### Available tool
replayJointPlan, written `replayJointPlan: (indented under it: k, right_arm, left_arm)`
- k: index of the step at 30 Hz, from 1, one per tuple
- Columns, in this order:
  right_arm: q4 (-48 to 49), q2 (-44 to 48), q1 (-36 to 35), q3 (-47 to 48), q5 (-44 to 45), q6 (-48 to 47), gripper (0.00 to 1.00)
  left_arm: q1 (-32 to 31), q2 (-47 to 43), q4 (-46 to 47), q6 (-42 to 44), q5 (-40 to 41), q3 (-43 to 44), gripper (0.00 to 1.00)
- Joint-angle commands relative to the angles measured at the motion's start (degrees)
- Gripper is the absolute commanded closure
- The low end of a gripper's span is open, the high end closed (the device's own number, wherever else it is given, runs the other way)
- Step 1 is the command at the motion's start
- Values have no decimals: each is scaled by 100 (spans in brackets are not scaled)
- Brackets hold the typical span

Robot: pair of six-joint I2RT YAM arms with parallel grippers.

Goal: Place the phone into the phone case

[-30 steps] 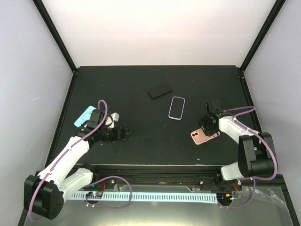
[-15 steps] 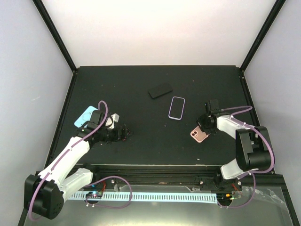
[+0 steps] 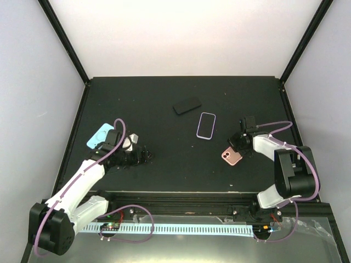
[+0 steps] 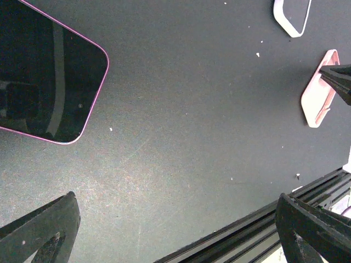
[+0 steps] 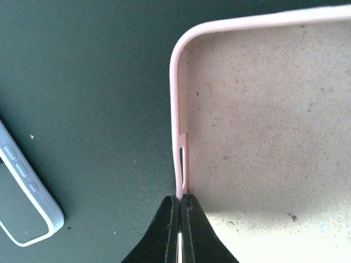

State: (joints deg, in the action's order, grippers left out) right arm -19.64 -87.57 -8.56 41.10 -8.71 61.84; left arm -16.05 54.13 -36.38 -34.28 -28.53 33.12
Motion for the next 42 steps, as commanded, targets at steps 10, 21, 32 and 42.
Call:
replayJointPlan:
  k: [10,21,32,42]
  right_arm:
    - [715,142,-1177,-459,-829,-330,99]
    - [1107,-244,-2718,46,-733,-102,99]
    - [1584,-772,-3357,307,-1023,-275,99]
    - [1708,-82,-3359,190,-918,-1013,55]
  left_arm:
    - [374,5,355,-319,-251,-382,1]
    - [419,-94,314,-528,240,-529,1]
    - [513,129,204,-1029,1041,-470,1]
    - [640,415,395,-829,1992,93,1]
